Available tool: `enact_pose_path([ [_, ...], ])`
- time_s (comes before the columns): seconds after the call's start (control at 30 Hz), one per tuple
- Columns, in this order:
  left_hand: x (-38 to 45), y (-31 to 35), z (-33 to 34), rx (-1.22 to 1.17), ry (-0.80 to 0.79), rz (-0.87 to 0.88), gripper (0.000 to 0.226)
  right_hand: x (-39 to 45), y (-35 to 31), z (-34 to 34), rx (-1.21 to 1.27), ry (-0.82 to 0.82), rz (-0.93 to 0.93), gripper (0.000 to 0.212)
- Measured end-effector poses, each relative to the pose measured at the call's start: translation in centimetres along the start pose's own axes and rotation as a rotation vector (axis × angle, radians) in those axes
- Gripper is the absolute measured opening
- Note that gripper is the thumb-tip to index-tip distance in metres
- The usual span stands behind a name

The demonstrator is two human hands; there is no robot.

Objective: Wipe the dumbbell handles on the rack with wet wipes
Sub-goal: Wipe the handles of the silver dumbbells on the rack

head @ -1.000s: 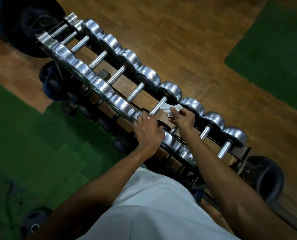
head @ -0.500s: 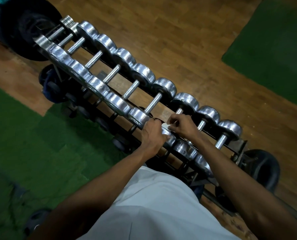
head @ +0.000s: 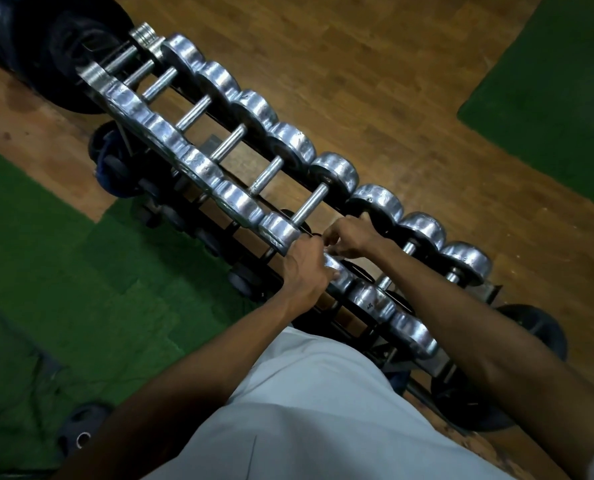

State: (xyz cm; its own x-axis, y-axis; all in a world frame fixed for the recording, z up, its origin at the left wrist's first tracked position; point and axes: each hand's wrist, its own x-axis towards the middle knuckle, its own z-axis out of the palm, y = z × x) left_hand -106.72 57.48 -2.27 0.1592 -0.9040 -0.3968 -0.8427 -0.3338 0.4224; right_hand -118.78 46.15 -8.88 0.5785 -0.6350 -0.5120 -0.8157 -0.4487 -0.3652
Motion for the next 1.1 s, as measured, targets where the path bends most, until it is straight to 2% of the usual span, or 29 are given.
enact_pose_path([
  [0.03,0.0,0.1,-0.1,0.007,0.002,0.001,0.042,0.5,-0.3,-0.1,-0.036,-0.034,0.008,0.006],
  [0.13,0.1,0.2,-0.2,0.006,-0.001,-0.002,0.043,0.9,-1.0,0.1,-0.056,-0.062,0.022,0.022],
  [0.23,0.3,0.1,-0.1,0.01,-0.007,-0.005,0.049,0.1,-0.2,0.8,-0.014,0.018,-0.026,0.007],
  [0.4,0.5,-0.3,0.4,0.043,0.013,0.011,0.048,-2.3,2.2,3.6,0.248,0.261,-0.161,0.015],
  [0.5,0.5,-0.4,0.5,0.043,0.018,0.018,0.049,-3.8,2.5,4.6,0.282,0.293,-0.144,0.02],
  [0.63,0.7,-0.4,0.3,0.062,0.002,0.033,0.05,-4.9,2.7,5.3,0.318,0.314,-0.048,0.016],
  [0.73,0.8,-0.5,0.3,0.074,0.0,0.042,0.05,-5.5,2.2,5.4,0.38,0.317,0.081,0.005],
  [0.83,0.9,-0.5,0.2,0.075,-0.01,0.044,0.053,-5.3,2.5,5.9,0.426,0.249,0.219,0.017],
  [0.93,1.0,-0.5,0.2,0.082,-0.017,0.044,0.053,-4.8,2.9,6.7,0.608,0.183,0.366,0.024],
  [1.1,1.1,-0.3,0.0,0.078,-0.037,0.042,0.049,-3.6,2.6,7.5,0.839,0.179,0.527,0.007],
])
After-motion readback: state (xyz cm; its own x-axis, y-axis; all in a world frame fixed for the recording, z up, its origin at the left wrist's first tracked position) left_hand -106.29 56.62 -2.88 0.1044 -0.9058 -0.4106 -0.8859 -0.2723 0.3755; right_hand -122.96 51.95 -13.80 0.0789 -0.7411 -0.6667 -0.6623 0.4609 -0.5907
